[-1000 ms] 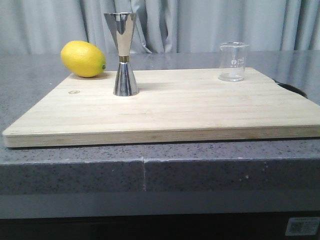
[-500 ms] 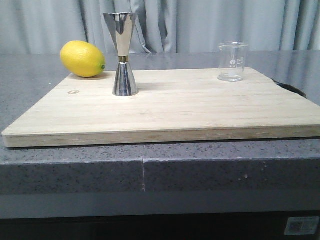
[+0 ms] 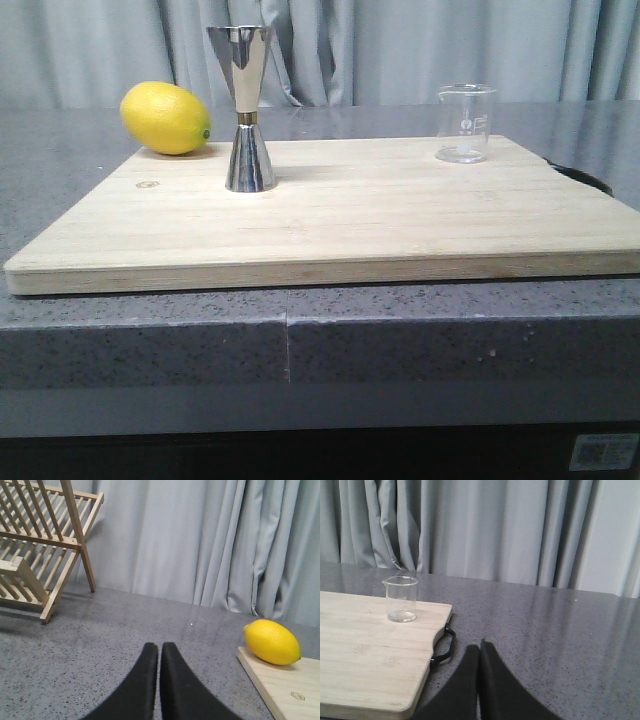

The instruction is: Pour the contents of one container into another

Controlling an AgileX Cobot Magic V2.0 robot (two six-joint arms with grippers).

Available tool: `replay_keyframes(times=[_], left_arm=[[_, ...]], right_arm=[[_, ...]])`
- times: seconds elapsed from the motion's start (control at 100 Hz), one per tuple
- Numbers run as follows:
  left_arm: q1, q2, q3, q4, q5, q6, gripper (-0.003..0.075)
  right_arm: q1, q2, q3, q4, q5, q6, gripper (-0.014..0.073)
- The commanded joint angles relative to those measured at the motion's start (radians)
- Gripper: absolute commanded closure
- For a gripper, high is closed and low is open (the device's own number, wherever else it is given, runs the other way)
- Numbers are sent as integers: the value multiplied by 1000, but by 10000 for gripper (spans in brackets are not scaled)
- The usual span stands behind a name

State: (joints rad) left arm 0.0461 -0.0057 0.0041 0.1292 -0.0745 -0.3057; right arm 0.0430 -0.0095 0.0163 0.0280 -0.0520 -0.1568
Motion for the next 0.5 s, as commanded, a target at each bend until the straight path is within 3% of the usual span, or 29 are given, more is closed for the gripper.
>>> replay_keyframes(times=[0.0, 0.49], left_arm=[[-7, -21, 28, -9, -70, -5, 739], [-7, -21, 28, -9, -70, -5, 739]], right_arm=[[-6, -13, 5, 2, -55, -7, 664], [-6, -13, 5, 2, -43, -7, 664]])
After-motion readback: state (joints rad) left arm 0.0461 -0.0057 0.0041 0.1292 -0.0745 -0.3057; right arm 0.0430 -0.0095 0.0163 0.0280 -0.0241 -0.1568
